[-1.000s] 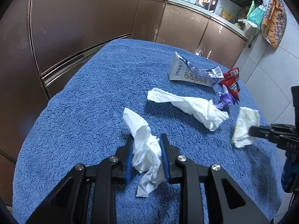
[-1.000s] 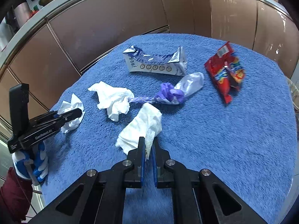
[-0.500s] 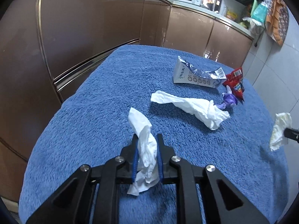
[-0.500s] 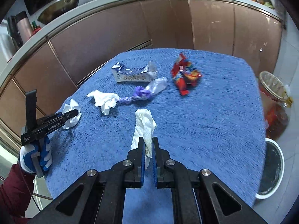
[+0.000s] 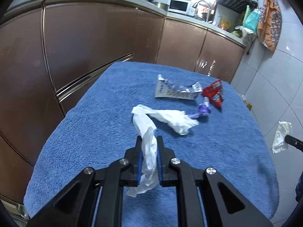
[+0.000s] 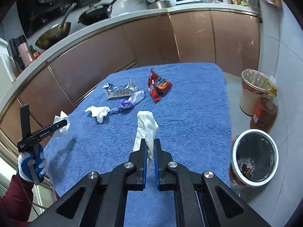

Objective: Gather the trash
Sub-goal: 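Carry both tissues to the floor bin and open both tools to drop them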

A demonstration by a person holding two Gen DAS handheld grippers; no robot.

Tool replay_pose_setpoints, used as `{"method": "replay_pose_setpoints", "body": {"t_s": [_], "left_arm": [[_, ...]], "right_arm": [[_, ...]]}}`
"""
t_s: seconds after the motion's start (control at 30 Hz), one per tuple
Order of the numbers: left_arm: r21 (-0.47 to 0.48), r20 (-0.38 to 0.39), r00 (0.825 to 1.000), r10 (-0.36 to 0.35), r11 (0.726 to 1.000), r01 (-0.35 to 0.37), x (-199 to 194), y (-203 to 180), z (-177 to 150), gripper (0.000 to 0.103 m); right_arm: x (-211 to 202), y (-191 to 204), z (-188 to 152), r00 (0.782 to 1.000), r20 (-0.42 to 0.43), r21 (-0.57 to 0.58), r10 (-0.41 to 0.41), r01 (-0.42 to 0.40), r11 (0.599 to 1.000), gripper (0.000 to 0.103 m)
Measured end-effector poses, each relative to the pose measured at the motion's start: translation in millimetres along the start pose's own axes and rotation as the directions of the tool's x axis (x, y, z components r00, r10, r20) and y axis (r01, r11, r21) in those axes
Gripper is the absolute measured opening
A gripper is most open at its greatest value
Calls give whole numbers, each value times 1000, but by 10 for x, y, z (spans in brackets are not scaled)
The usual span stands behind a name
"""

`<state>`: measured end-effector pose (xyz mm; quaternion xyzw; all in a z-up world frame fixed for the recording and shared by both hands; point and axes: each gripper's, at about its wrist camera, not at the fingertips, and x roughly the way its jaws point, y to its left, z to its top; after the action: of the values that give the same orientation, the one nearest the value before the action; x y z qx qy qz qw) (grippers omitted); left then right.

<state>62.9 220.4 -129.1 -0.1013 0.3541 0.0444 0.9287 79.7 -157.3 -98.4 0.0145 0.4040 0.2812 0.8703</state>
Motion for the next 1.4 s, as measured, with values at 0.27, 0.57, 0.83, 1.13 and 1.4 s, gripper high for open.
{"method": "replay_pose_setpoints", "body": {"t_s": [0.27, 0.57, 0.83, 1.13, 1.4], "left_arm": [[64, 31, 999, -39, 997, 37, -216, -452, 79, 9], [181, 26, 989, -146, 974, 139, -274, -1260, 272, 8], [328, -67, 954, -292, 897, 297, 44, -2415, 441, 8], [458, -206, 898, -390, 772, 440, 594, -3811, 401, 8], [475, -317, 874, -369, 735, 483, 1290, -4658, 220, 8]], "right_arm": [[-379, -221, -57, 995, 96, 45, 1, -6, 999, 7], [-709, -678, -165, 982, 179, 134, -67, 44, 990, 7], [-915, -1196, -268, 960, 213, 242, -181, 128, 962, 7], [-863, -1826, -409, 931, 173, 369, -321, 241, 898, 7], [-550, -2310, -454, 914, 99, 417, -394, 321, 850, 7]]}}
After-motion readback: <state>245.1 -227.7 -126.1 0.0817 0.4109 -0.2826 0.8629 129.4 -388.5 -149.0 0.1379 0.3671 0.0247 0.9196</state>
